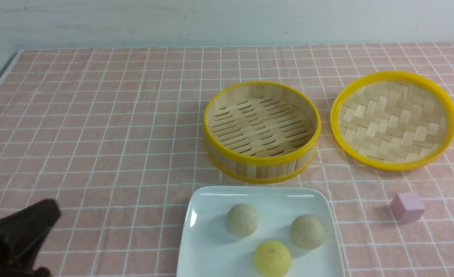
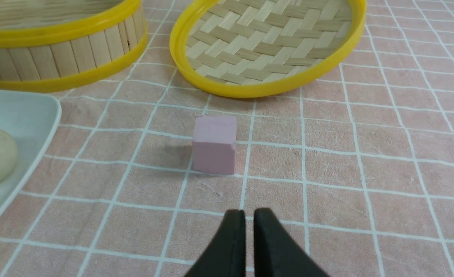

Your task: Put the steamed buns into the plate on the pink tablecloth.

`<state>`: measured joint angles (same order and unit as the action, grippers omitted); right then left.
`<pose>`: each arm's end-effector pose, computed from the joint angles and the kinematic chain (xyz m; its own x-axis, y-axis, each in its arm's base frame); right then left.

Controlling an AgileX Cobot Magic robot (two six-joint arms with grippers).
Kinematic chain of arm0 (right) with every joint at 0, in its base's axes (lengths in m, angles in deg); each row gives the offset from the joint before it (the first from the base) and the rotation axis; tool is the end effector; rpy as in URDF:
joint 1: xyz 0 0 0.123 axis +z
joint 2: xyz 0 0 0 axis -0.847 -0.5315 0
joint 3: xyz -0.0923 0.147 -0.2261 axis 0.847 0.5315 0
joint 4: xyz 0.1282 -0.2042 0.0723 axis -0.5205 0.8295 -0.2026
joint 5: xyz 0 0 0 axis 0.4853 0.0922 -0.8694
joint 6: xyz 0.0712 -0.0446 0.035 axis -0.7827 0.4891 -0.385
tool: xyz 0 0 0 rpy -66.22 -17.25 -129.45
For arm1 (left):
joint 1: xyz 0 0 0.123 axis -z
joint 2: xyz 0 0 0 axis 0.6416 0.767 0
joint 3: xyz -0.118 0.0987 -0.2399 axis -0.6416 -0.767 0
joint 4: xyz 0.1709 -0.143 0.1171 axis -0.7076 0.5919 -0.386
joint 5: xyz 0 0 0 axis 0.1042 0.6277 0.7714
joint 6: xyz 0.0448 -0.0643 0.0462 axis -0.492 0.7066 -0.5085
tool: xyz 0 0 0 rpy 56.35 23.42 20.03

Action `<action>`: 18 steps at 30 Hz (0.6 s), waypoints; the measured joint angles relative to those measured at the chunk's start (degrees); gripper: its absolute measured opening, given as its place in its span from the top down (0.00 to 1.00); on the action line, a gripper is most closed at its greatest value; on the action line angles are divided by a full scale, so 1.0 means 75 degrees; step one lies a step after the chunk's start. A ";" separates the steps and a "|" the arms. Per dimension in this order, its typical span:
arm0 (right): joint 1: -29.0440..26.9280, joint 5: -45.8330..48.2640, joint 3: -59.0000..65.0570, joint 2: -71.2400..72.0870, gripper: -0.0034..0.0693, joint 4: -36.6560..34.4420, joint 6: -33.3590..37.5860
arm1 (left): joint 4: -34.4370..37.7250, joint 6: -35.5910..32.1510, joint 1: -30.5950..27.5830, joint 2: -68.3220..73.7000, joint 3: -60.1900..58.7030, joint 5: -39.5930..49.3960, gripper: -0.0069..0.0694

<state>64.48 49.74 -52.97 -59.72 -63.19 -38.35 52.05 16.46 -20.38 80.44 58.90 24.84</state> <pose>0.0514 0.0063 0.1744 -0.3050 -0.0256 -0.9520 -0.1155 0.9933 0.0103 0.0741 -0.0251 0.2493 -0.1991 -0.1670 -0.9657 0.2849 0.9330 -0.2200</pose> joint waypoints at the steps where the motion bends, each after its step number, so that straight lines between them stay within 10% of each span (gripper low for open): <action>1: 0.0000 0.0000 0.0000 0.0000 0.87 0.0000 0.0000 | -0.0046 -0.0016 -0.0403 -0.0370 -0.0242 0.0000 0.87; 8: 0.0000 0.0000 0.0000 0.0000 0.86 0.0000 0.0000 | -0.0196 -0.0016 -0.2528 -0.1874 -0.1701 0.0334 0.86; 18: 0.0000 0.0000 0.0000 0.0000 0.84 0.0000 0.0000 | -0.0505 -0.0016 -0.2694 -0.2131 -0.1742 0.1495 0.84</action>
<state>64.48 49.74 -52.97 -59.72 -63.19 -38.35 48.26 16.34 -40.58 64.46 45.84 36.05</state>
